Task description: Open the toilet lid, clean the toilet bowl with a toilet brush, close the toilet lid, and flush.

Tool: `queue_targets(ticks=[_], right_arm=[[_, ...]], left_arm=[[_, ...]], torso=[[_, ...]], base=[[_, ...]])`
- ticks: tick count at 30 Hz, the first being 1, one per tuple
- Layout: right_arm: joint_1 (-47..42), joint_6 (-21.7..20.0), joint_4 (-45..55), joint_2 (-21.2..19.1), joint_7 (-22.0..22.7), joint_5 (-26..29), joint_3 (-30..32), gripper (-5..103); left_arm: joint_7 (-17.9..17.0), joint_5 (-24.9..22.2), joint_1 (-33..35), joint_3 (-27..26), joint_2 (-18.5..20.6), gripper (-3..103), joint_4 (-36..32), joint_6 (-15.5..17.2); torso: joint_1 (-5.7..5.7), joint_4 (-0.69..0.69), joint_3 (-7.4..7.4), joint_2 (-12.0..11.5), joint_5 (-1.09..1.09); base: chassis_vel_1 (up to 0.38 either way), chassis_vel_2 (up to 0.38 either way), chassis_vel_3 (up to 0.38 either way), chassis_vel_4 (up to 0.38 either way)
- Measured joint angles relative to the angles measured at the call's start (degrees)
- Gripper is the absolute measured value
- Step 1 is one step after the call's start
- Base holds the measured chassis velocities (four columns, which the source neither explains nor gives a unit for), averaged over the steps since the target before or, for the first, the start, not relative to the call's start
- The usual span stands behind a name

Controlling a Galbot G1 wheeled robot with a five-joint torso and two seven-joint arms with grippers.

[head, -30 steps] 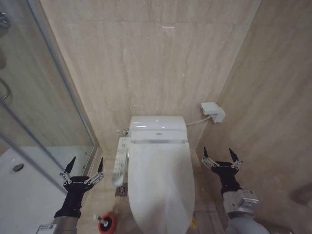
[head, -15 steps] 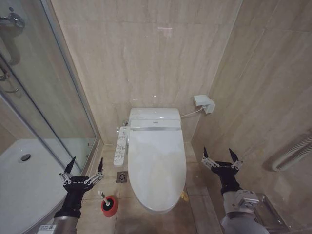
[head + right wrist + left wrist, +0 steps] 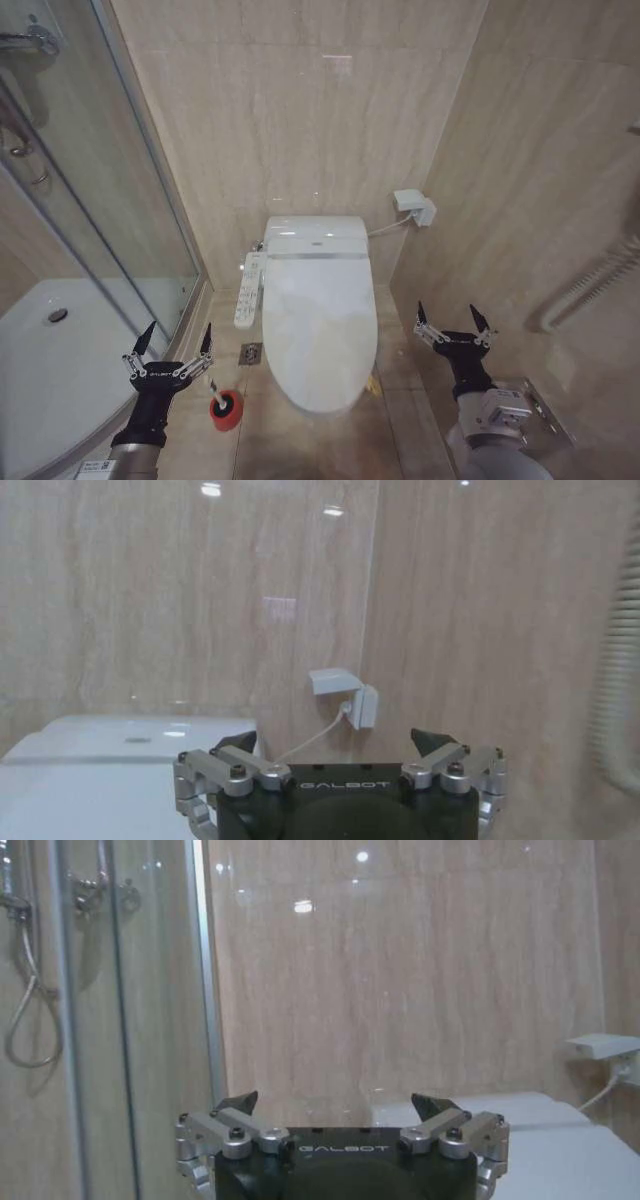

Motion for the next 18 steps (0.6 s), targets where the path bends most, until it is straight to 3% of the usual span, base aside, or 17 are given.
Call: queue_targets(ticks=[8,18], right_arm=[[-0.04,0.00,0.00,0.00,0.00,0.00,0.00,100],[0.02,0.00,0.00,0.00,0.00,0.00,0.00,100]], left_arm=[[0.00,0.00,0.02,0.00,-0.01,100,0.00,0.00],[0.00,0.00,-0.01,0.00,0.00,100,0.00,0.00]], torso=[[-0.05,-0.01,-0.02,0.04,-0.02],[0.07,0.00,0.03,-0.02,-0.01]], base=[[0.178,-0.198,-0.190,0.194],[0.013,-0.005,-0.006,0.012]])
